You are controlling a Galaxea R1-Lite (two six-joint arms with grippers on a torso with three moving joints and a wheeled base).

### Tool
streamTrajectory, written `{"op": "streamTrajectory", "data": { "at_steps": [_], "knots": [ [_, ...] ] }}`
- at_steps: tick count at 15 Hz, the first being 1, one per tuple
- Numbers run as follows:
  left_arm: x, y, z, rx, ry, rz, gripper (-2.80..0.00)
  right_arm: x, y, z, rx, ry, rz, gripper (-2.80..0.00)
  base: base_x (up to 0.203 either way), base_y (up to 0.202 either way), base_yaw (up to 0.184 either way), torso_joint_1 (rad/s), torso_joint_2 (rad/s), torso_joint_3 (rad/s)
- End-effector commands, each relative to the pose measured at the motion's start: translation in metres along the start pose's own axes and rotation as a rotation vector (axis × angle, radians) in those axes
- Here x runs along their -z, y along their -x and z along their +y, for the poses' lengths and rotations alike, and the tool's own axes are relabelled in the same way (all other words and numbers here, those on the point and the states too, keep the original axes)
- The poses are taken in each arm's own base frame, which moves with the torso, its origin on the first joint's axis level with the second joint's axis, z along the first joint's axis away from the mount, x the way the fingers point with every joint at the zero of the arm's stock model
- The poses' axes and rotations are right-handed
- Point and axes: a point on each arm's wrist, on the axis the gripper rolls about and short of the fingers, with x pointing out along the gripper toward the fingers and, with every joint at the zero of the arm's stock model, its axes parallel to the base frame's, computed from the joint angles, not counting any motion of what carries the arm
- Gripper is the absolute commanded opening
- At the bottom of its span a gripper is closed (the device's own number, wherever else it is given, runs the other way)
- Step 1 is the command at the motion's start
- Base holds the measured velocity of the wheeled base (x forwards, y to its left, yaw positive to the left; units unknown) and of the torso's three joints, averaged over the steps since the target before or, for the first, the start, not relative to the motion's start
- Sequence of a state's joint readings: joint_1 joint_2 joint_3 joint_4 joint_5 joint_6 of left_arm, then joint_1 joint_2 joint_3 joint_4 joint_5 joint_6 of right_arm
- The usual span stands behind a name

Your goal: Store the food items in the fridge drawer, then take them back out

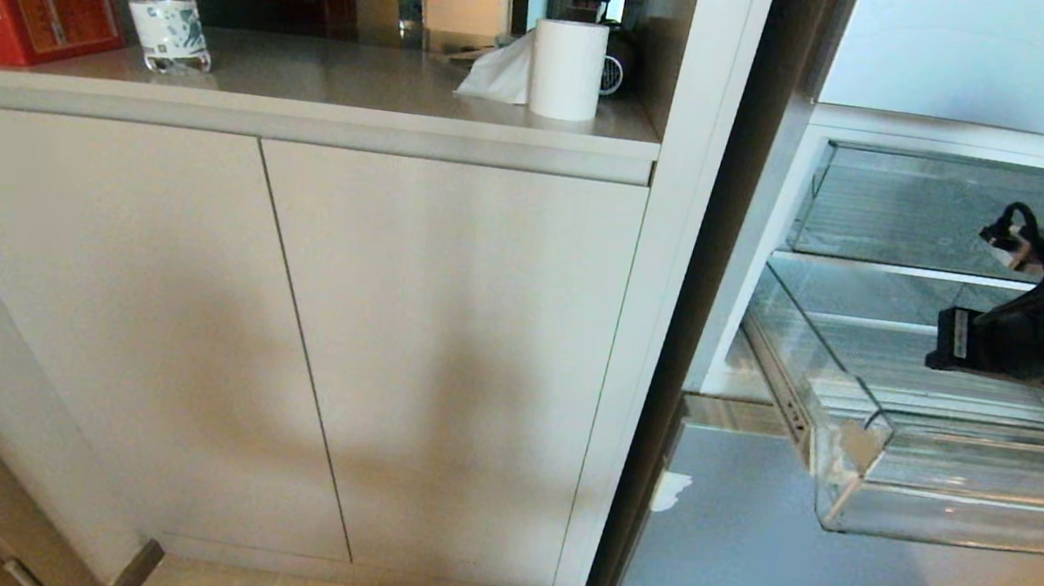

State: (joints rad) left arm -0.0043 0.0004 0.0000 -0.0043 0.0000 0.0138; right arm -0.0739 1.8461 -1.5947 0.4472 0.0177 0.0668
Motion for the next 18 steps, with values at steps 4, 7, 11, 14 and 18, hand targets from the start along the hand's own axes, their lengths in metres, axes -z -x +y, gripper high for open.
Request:
{"op": "streamTrajectory", "data": {
  "at_steps": [4,7,11,14,18],
  "knots": [
    [0.000,0.000,0.000,0.000,0.000,-0.001,-2.80,0.010,0.016,-0.010,0.021,-0.012,0.009,-2.80,0.000,0.000,0.000,0.000,0.00,0.000],
    [0.000,0.000,0.000,0.000,0.000,-0.001,-2.80,0.025,0.037,-0.012,0.014,-0.003,0.019,-2.80,0.000,0.000,0.000,0.000,0.00,0.000],
    [0.000,0.000,0.000,0.000,0.000,-0.001,-2.80,0.030,0.043,-0.012,0.008,-0.006,0.023,-2.80,0.000,0.000,0.000,0.000,0.00,0.000],
    [0.000,0.000,0.000,0.000,0.000,-0.001,-2.80,0.025,0.048,-0.013,0.009,-0.014,-0.026,-2.80,0.000,0.000,0.000,0.000,0.00,0.000],
    [0.000,0.000,0.000,0.000,0.000,-0.001,-2.80,0.035,0.078,-0.010,-0.015,0.002,-0.244,-2.80,0.000,0.000,0.000,0.000,0.00,0.000]
  ]
}}
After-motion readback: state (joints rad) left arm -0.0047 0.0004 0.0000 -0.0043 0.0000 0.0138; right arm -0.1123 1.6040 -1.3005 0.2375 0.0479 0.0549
